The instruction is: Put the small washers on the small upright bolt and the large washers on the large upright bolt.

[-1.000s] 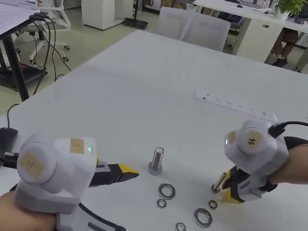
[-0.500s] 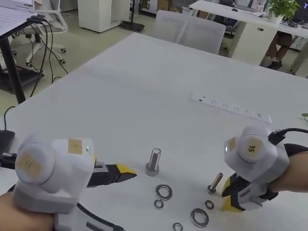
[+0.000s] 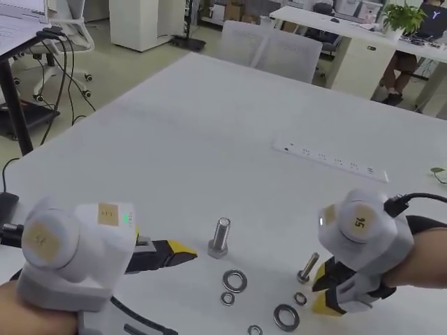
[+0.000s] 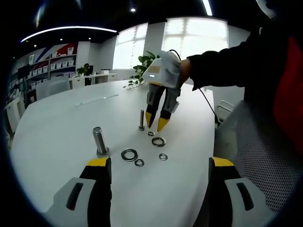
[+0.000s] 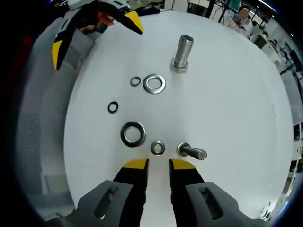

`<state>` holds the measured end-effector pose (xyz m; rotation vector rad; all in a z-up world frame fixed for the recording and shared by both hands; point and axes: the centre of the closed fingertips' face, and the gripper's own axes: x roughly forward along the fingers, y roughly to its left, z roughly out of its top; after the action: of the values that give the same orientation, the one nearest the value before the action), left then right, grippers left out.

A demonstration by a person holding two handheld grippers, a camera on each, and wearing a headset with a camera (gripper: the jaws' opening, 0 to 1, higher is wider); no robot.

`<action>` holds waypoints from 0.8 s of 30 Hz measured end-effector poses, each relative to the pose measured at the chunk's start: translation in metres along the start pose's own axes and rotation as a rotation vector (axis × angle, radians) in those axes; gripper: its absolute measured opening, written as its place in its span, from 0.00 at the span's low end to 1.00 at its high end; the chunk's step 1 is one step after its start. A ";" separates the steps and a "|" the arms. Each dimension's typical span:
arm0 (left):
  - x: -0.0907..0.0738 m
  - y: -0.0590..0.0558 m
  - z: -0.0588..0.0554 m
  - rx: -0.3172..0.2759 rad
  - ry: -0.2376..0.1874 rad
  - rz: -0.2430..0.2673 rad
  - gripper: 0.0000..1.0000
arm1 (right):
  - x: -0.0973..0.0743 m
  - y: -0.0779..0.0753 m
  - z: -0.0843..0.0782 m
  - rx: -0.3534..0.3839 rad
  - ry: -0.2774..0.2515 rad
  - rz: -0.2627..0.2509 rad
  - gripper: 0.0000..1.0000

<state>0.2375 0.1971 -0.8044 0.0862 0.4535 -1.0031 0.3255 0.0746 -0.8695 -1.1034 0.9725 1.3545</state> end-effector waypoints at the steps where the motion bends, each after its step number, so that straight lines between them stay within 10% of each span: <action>1: 0.000 0.000 0.000 0.000 0.000 0.000 0.84 | 0.000 0.000 0.001 0.000 -0.002 -0.001 0.19; 24: 0.001 0.001 0.000 -0.005 0.002 -0.005 0.84 | 0.007 -0.001 0.014 0.000 -0.038 -0.005 0.18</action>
<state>0.2390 0.1966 -0.8049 0.0821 0.4583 -1.0065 0.3249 0.0900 -0.8731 -1.0758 0.9417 1.3665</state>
